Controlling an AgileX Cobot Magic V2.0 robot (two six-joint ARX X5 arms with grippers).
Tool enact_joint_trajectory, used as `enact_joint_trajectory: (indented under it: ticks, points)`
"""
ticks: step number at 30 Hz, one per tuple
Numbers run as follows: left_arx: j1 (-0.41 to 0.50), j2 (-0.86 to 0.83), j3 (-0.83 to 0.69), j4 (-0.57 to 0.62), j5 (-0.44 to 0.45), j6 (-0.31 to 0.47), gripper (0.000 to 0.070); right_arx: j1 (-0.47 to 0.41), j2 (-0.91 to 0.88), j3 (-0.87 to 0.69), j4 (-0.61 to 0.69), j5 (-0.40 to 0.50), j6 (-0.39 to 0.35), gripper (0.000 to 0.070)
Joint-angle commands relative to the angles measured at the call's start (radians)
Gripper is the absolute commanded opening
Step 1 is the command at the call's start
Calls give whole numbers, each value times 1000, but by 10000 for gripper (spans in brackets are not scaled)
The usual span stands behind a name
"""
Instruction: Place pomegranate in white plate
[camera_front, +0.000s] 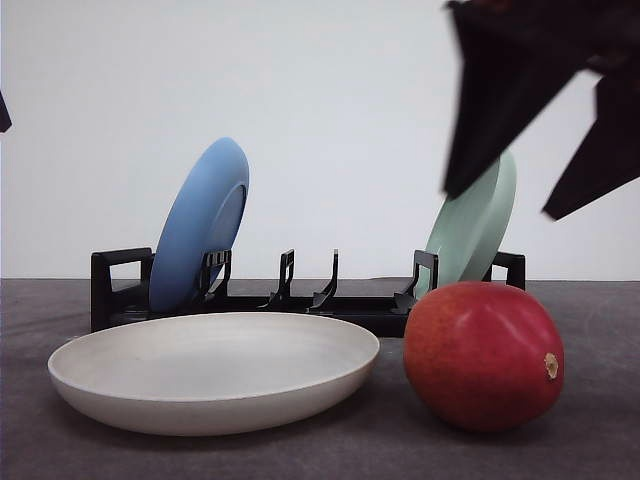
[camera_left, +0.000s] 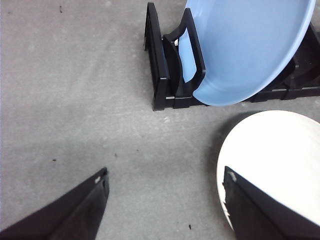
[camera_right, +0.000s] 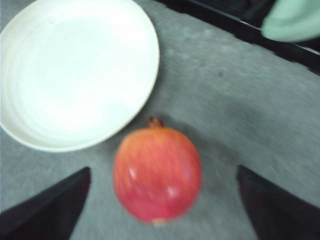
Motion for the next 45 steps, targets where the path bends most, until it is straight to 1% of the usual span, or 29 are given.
enact_joint_trajectory:
  ticks: [1,6,13,20,27,30,33,35,39,45]
  points:
    - [0,6,5,5,3,3,433,10,43,15,23,0,10,633]
    - [0,6,5,5,3,3,433,10,136,15,61,-3,10,633]
    - [0,6,5,5,3,3,432,10,236,15,106,-57,11,634]
    - [0,6,5,5,3,3,432,10,313,15,100,-57,19,633]
    - [0,6,5,5,3,3,432,9,344,15,82,-62,35,628]
    - [0,6,5,5,3,3,432,8,346,15,71,-62,41,595]
    - [0,6,5,5,3,3,432,8,346,15,63,-63,44,535]
    - [0,6,5,5,3,3,432,7,346,19,51,-73,44,521]
    - [0,6,5,5,3,3,431,3,346,60,-21,-92,23,521]
    - [0,6,5,11,3,3,430,6,359,174,-137,-152,-65,521]
